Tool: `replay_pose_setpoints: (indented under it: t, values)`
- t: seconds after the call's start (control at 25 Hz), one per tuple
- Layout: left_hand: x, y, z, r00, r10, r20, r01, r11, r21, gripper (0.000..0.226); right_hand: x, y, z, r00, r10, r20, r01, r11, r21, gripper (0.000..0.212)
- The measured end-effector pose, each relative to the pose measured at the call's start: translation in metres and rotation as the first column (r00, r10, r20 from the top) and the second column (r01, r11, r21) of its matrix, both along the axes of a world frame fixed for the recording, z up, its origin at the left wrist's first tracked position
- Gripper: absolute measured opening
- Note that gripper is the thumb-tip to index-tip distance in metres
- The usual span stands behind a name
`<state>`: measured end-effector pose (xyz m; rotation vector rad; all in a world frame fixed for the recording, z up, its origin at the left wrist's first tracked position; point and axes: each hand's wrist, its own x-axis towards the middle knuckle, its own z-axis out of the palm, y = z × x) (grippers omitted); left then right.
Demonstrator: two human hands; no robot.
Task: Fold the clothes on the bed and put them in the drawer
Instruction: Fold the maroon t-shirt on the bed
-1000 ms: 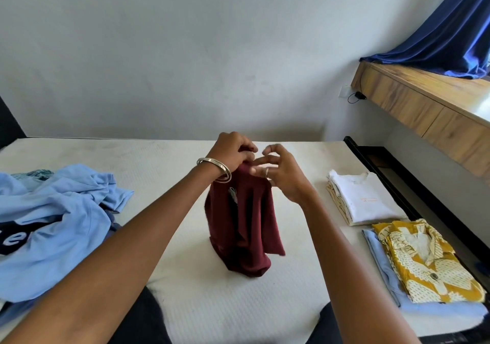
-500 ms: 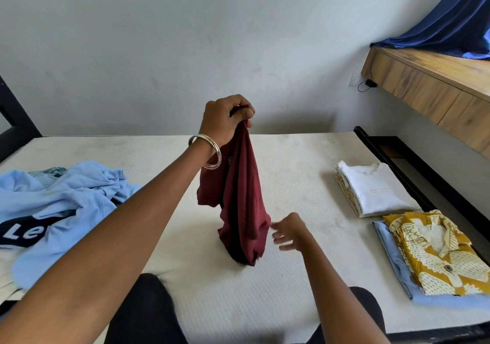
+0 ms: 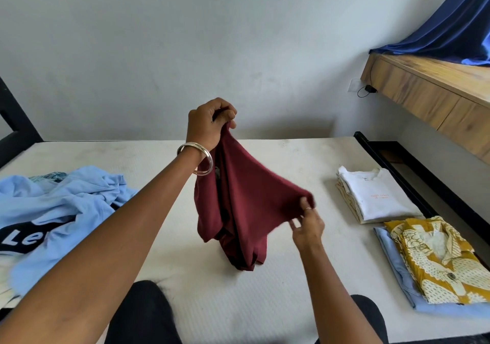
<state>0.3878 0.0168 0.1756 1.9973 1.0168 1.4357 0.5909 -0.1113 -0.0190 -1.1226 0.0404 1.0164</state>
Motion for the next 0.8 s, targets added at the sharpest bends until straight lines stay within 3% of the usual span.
replay_pose_setpoints:
  t: [0.08, 0.2, 0.36, 0.52, 0.64, 0.68, 0.72, 0.8]
  values:
    - [-0.011, 0.007, -0.01, 0.998, 0.019, -0.059, -0.022, 0.999, -0.04, 0.008, 0.018, 0.002, 0.018, 0.993, -0.118, -0.022, 0.118, 0.993, 0.009, 0.01]
    - [-0.021, 0.014, -0.03, 0.982, 0.003, -0.189, -0.021, 0.995, -0.096, 0.006, 0.041, 0.009, 0.043, 0.99, -0.13, 0.045, 0.132, 0.99, -0.044, 0.011]
    - [-0.033, 0.017, -0.052, 0.918, -0.062, -0.391, -0.012, 0.983, -0.185, 0.008, 0.059, 0.021, 0.067, 0.989, 0.08, 0.123, -0.079, 0.997, -0.016, 0.004]
    - [-0.059, 0.028, -0.066, 0.658, -0.062, -0.751, -0.154, 0.964, -0.215, 0.041, 0.067, 0.017, 0.09, 0.972, 0.155, 0.175, -0.181, 0.972, 0.15, 0.011]
    - [-0.071, 0.029, -0.076, 0.551, -0.046, -0.834, -0.2, 0.962, -0.185, 0.016, 0.064, 0.013, 0.099, 0.948, 0.188, 0.256, -0.195, 0.981, 0.002, 0.009]
    - [-0.072, 0.029, -0.079, 0.539, -0.021, -0.842, -0.209, 0.965, -0.158, 0.005, 0.065, 0.013, 0.097, 0.94, 0.192, 0.283, -0.184, 0.981, -0.053, 0.013]
    - [-0.073, 0.029, -0.082, 0.545, 0.026, -0.838, -0.229, 0.966, -0.119, 0.01, 0.066, 0.013, 0.096, 0.938, 0.187, 0.291, -0.175, 0.982, -0.066, 0.016]
    - [-0.076, 0.03, -0.086, 0.682, 0.101, -0.725, -0.283, 0.95, -0.133, 0.022, 0.068, 0.015, 0.099, 0.943, 0.171, 0.287, -0.171, 0.985, -0.026, 0.019]
